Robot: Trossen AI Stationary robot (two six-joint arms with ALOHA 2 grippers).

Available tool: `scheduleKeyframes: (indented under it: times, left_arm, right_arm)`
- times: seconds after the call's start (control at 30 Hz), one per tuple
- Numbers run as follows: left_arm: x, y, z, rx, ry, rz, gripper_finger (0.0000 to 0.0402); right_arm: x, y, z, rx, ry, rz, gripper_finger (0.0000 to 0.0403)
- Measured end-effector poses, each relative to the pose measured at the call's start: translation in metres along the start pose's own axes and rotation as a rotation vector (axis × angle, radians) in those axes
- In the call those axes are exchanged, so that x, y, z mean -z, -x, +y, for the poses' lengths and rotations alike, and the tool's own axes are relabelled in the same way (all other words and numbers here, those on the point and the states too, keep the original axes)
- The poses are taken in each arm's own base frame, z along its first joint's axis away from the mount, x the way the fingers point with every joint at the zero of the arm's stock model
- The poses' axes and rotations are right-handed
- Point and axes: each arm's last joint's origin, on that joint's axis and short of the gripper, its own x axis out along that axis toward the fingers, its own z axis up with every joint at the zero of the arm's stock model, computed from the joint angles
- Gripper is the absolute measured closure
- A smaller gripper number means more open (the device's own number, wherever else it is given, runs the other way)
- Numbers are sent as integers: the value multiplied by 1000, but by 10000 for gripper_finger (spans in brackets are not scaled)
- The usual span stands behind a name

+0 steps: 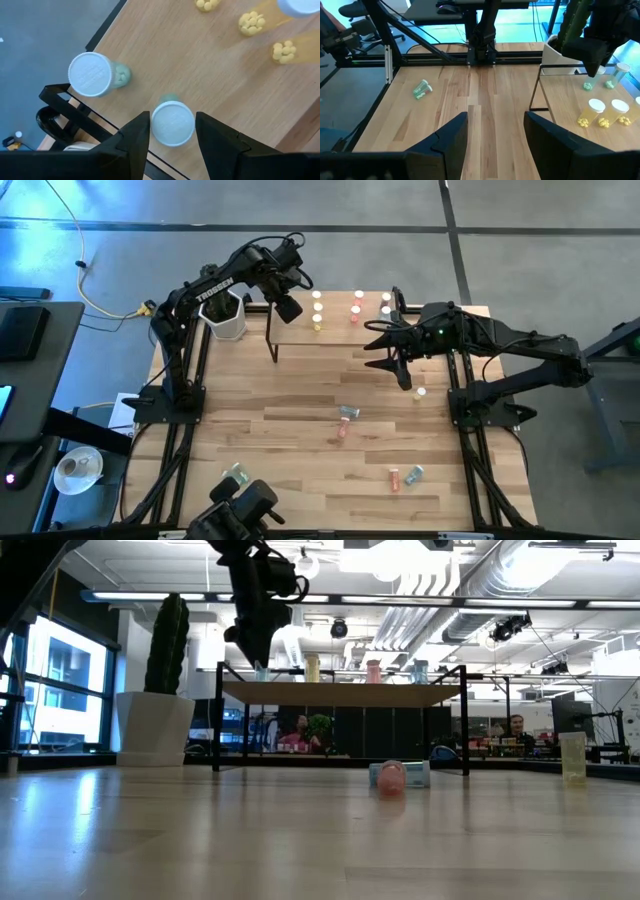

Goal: Pick and place medicine bottles onto shelf by color
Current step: Adjust the light blue pill bottle on the shelf, then put the yellow pill bottle on the shelf aligned with the other yellow pill bottle

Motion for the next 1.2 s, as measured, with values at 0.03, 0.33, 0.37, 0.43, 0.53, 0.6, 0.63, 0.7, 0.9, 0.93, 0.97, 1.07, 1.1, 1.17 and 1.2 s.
scheduleKeyframes:
  times: [0.03, 0.33, 0.37, 0.43, 0.53, 0.6, 0.63, 0.7, 0.9, 0.93, 0.97, 1.07, 1.1, 1.17, 1.2]
  left_arm:
    - [0, 0, 0, 0, 0, -1, 252]
    - [-3, 27, 7, -25, 18, -70, 252]
    - [-4, 32, 7, -25, 19, -82, 252]
    - [-4, 42, 8, -29, 19, -102, 252]
    - [-5, 55, 8, -31, 20, -132, 252]
    - [-4, 63, 8, -31, 20, -142, 252]
    - [-4, 67, 8, -31, 20, -147, 252]
    - [-1, 72, 7, -30, 13, -136, 252]
    - [11, 87, 0, 6, -39, -102, 252]
    - [13, 90, -3, 15, -42, -107, 252]
    - [16, 95, -6, 24, -48, -117, 252]
    - [24, 114, -19, 38, -83, -182, 252]
    - [26, 119, -23, 43, -96, -211, 252]
    - [29, 128, -33, 53, -123, -260, 253]
    - [30, 132, -38, 61, -140, -276, 253]
  right_arm:
    - [0, 0, 0, 0, 0, 0, 217]
    - [0, 0, 0, 0, 0, 0, 217]
    - [0, 0, 0, 0, 0, 0, 217]
    - [0, 0, 0, 0, 0, 1, 217]
    - [0, 0, 0, 0, 0, 1, 217]
    - [0, 0, 0, 0, -2, 1, 217]
    - [0, 0, 0, 0, -7, 1, 217]
    - [0, 0, 0, 0, -29, 1, 217]
    - [6, 0, 1, -4, -55, 62, 217]
    - [8, 0, 1, -4, -58, 79, 217]
    - [10, 0, 1, -4, -61, 98, 217]
    - [13, 1, 1, -5, -66, 138, 217]
    - [14, 1, 1, -6, -67, 144, 217]
    - [15, 1, 1, -6, -69, 155, 217]
    - [16, 1, 1, -6, -69, 158, 217]
